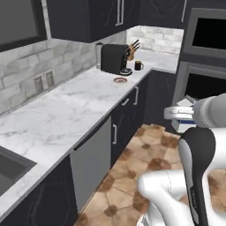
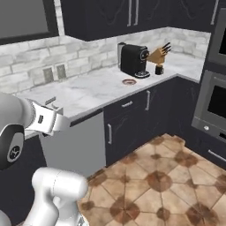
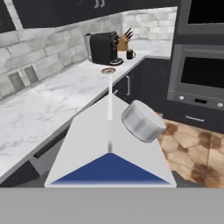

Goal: Take a sugar cube from the saucer and place it inside the coffee. Then, grab milk from the fridge and place it next to the coffee on the counter to sweeten the coffee.

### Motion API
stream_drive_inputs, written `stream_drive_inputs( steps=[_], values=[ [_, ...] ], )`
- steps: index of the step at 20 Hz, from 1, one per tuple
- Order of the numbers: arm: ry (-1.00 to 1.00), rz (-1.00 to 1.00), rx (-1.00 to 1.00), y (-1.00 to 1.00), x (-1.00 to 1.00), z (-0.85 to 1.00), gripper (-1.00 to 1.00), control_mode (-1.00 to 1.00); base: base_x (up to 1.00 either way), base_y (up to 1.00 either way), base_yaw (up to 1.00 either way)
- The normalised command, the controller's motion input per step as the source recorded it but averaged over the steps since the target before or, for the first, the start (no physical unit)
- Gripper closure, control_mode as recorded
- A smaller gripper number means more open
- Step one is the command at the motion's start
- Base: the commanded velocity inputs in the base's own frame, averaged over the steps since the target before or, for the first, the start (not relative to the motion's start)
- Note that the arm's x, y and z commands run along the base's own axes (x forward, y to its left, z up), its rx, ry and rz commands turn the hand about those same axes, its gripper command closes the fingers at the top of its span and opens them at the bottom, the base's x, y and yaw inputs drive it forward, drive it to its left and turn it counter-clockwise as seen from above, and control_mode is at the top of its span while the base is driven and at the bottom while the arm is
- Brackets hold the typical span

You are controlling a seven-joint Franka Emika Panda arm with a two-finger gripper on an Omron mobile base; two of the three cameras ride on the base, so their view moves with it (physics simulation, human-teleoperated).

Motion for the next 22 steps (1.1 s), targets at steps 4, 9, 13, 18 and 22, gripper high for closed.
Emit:
stream_drive_inputs(
  steps=[4,9,13,18,22],
  values=[
    [0.00,0.00,0.00,0.00,0.00,0.00,1.00,1.00,1.00,-0.83,-0.09],
    [0.00,0.00,0.00,0.00,0.00,0.00,1.00,1.00,1.00,-0.80,-0.08],
    [0.00,0.00,0.00,0.00,0.00,0.00,1.00,1.00,1.00,-0.80,-0.07],
    [0.00,0.00,0.00,0.00,0.00,0.00,1.00,1.00,1.00,-0.72,-0.03],
    [0.00,0.00,0.00,0.00,0.00,0.00,1.00,1.00,1.00,-0.43,0.00]
  ],
)
